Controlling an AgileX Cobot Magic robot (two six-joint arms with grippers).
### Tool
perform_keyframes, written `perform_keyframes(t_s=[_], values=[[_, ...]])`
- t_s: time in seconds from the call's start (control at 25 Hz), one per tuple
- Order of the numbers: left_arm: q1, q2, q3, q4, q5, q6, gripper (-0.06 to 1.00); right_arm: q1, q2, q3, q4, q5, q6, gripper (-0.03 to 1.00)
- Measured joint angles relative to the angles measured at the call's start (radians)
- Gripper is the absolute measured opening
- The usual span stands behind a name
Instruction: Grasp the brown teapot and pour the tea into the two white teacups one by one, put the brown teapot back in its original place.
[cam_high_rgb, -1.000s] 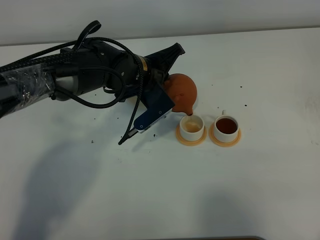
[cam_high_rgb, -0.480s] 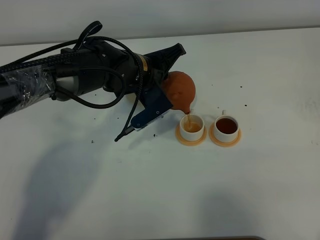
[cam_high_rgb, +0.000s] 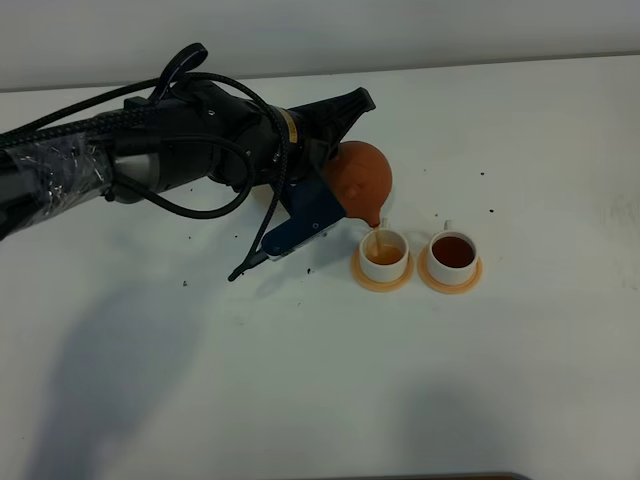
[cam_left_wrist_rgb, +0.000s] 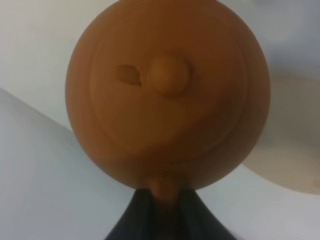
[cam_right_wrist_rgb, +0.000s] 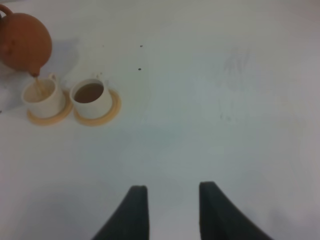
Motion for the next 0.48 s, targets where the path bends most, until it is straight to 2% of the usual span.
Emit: perform_keyframes(t_s=[0.2,0.48], values=[[-0.008,-0.001,0.000,0.000,0.000,0.000,0.12,0.000,0.000,0.000,0.000,0.000,0.000,0.24],[-0.012,-0.002,0.000,0.049,-0.008,0.000,0.12,0.000,0.000,0.000,0.000,0.000,0.000,0.24]])
